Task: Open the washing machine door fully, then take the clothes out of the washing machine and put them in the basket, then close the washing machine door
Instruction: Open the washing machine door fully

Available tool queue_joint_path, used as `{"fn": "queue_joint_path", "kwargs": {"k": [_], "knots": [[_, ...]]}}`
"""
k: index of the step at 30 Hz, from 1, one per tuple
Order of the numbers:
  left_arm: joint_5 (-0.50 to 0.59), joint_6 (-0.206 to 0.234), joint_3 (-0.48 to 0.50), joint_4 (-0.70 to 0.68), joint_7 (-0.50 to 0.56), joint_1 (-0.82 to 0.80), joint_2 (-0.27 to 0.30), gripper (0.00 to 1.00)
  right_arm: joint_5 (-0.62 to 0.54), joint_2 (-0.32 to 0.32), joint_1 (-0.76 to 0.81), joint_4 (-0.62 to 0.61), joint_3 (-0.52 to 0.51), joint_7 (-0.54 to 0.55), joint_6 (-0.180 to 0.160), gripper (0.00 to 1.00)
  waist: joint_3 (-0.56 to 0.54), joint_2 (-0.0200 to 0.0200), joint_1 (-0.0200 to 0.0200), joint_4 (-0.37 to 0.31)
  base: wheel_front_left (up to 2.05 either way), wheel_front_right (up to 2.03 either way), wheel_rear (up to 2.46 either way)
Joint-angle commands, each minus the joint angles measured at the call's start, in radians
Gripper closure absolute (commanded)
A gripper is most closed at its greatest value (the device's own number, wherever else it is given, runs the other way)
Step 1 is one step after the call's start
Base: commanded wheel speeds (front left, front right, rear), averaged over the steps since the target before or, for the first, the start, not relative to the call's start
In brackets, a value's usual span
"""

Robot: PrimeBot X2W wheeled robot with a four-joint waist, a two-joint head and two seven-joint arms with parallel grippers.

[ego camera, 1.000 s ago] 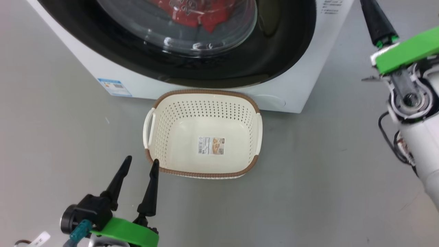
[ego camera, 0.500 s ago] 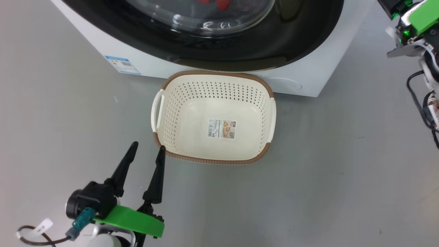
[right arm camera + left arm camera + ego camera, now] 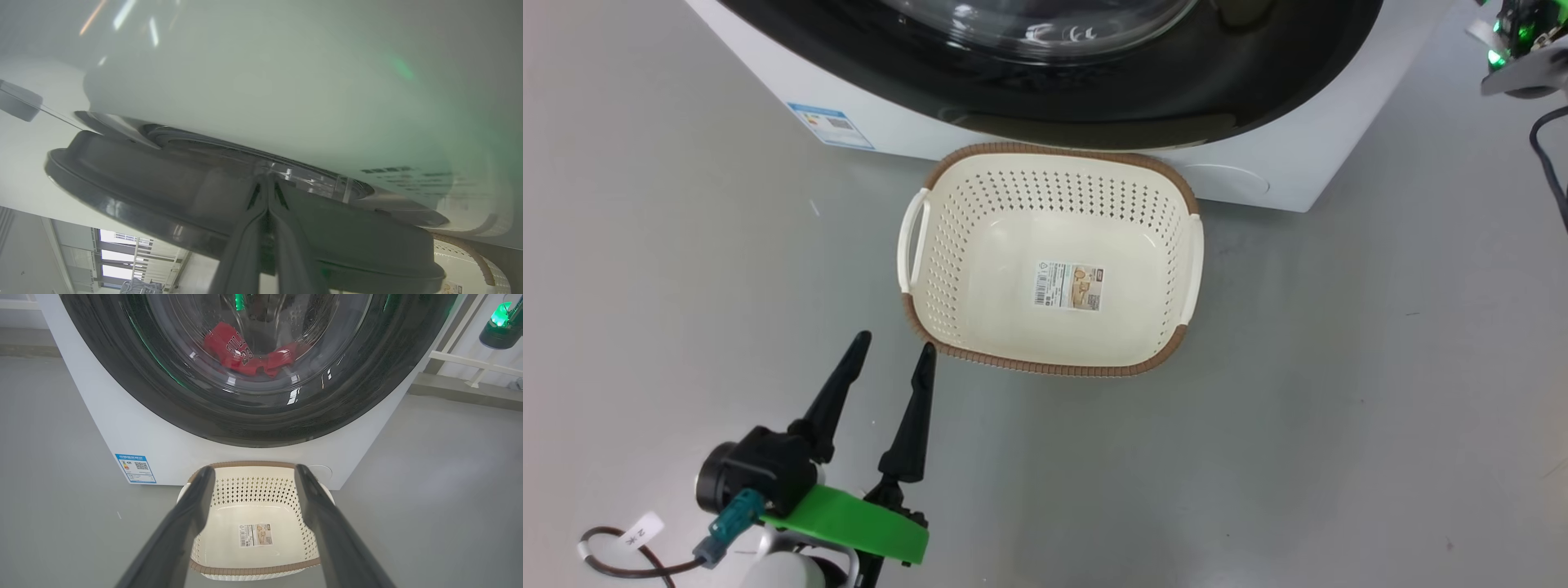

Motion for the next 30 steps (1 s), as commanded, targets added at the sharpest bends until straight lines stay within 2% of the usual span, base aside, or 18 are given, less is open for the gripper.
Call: {"fn": "queue_joint_path", "kwargs": {"k": [1,12,30], "knots": [[-0.009,-0.006,0.025,-0.026,-0.012,-0.024,0.015,0.0,-0.007,0.013,-0.019,-0.015,0.008,0.011,0.001,1.0,0.004,-0.0001,0.0,0.004,0.0,0.0,0.0],[-0.01,-0.006,0.013,-0.023,-0.012,-0.036,0.012,0.0,-0.012,0.034,-0.032,-0.005,0.029,0.094,0.001,1.0,-0.002,-0.0001,0.0,0.012,0.0,0.0,0.0],[0.003,-0.006,0.02,-0.014,-0.012,0.027,0.008,0.0,-0.011,0.06,0.205,-0.141,0.061,0.194,0.001,1.0,-0.125,-0.0001,0.0,0.005,0.0,0.0,0.0]]}}
